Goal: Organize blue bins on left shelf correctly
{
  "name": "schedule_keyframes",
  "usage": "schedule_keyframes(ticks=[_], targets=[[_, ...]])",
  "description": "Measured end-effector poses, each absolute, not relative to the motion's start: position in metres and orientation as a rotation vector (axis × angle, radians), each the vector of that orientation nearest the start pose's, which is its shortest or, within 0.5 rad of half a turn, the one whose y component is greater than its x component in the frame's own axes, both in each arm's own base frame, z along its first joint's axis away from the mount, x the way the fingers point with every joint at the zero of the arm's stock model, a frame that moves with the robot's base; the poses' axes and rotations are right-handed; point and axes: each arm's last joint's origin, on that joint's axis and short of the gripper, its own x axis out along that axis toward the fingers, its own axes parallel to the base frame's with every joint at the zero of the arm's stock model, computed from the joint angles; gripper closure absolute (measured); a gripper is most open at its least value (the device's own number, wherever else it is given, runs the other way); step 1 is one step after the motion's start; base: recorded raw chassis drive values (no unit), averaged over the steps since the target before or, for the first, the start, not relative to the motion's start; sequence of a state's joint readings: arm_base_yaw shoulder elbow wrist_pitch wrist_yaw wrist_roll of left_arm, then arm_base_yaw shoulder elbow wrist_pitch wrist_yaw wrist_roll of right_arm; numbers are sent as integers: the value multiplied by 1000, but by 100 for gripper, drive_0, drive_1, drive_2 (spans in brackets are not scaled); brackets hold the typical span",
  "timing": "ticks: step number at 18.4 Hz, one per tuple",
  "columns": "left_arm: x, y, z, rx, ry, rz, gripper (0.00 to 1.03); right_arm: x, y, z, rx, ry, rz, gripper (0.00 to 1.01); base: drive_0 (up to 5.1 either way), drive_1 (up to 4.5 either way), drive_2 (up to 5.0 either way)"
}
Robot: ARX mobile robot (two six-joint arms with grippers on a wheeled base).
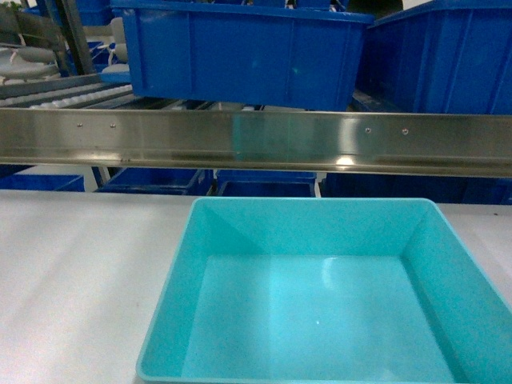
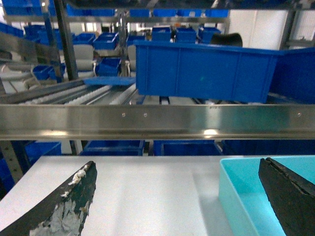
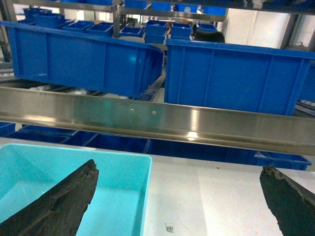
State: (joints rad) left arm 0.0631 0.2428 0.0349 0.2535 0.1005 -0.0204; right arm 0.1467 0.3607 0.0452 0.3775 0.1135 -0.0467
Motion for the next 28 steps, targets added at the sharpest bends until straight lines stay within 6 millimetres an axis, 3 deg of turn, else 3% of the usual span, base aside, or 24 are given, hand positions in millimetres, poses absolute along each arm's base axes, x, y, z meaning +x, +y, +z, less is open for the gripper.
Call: schedule_keyframes(ticks=[4, 6, 8, 11, 13, 16, 21, 22, 24, 28], targets=[[169, -11, 191, -23, 64, -134, 5, 178, 27, 209, -51, -82, 12, 3, 0, 0, 0], [202, -29, 182, -6, 218, -151, 5, 219, 34, 195, -80, 114, 20, 3, 0, 0, 0], [217, -41, 166, 11, 347, -175, 5, 241, 37, 173, -102, 296, 37, 3, 0, 0, 0], [232, -58, 167, 0, 407, -210, 5, 268, 32, 178, -111, 311, 19, 3, 0, 0, 0], [239, -66, 165, -5, 434, -205, 5, 280, 30, 178, -128, 336, 10, 3, 0, 0, 0], [242, -77, 152, 1, 505, -208, 5, 292, 32, 158, -160, 467, 34, 3, 0, 0, 0], [255, -90, 145, 14, 515, -210, 5, 301, 36, 143, -160, 616, 105, 3, 0, 0, 0], [261, -91, 131, 18, 564, -188, 5, 307, 37, 134, -153, 659, 121, 3, 0, 0, 0], [266, -99, 126, 20, 590, -183, 5, 313, 28, 117, -153, 677, 73, 3, 0, 0, 0], [266, -114, 118, 18, 635, -184, 5, 319, 16, 104, -147, 699, 42, 3, 0, 0, 0]])
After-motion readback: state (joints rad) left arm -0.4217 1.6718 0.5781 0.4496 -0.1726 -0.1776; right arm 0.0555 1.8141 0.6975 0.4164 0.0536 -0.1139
